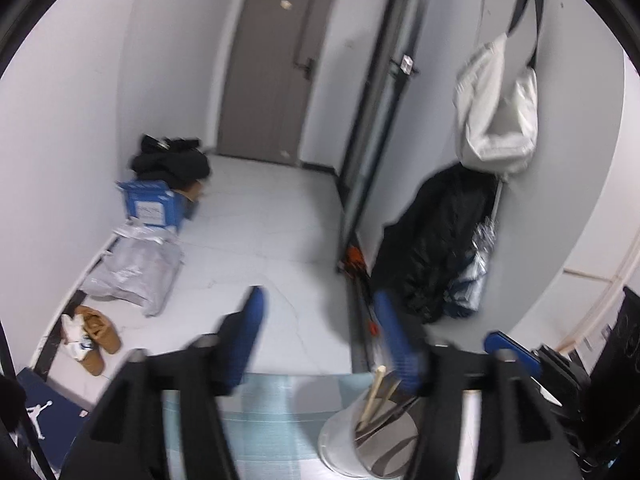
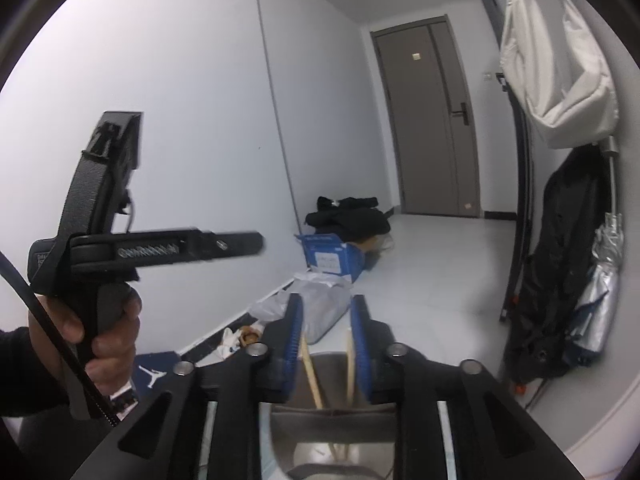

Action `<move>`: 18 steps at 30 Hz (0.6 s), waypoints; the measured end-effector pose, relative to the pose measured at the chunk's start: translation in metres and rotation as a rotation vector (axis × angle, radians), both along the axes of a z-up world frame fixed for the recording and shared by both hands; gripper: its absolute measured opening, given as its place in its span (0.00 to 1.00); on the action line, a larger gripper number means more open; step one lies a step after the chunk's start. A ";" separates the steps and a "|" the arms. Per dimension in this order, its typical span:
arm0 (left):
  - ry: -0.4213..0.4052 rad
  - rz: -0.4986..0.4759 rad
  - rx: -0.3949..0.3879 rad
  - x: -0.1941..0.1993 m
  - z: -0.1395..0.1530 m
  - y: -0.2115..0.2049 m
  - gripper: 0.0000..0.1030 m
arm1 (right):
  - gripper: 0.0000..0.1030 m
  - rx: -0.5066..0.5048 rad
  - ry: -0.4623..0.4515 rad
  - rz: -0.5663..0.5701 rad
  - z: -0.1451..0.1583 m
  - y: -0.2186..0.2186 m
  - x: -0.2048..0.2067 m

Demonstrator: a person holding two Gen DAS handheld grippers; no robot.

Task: Organize utensils
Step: 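Open both tools to drop the chopsticks into the white holder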

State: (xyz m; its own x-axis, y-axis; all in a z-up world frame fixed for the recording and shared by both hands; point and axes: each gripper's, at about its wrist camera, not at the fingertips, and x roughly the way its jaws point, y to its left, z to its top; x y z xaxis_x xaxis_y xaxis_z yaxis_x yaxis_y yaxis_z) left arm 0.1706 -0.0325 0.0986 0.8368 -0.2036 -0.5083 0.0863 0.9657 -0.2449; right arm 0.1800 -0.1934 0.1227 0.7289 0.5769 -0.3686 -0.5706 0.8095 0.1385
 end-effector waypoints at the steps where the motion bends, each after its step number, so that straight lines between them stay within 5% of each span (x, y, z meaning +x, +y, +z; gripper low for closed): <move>1: -0.006 0.009 -0.001 -0.004 0.002 0.001 0.66 | 0.35 0.001 -0.004 -0.007 0.002 -0.001 -0.005; 10: 0.009 0.105 0.001 -0.039 0.018 0.011 0.85 | 0.57 0.018 -0.048 -0.033 0.025 0.004 -0.043; 18: 0.014 0.181 -0.032 -0.079 0.016 0.024 0.96 | 0.67 0.013 -0.065 -0.021 0.030 0.014 -0.086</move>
State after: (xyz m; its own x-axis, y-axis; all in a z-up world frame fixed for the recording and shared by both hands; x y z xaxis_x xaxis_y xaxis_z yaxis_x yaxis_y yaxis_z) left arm 0.0913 -0.0080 0.1142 0.8542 -0.0663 -0.5157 -0.0923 0.9567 -0.2759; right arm 0.0935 -0.1789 0.1530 0.7631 0.5655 -0.3130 -0.5616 0.8198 0.1119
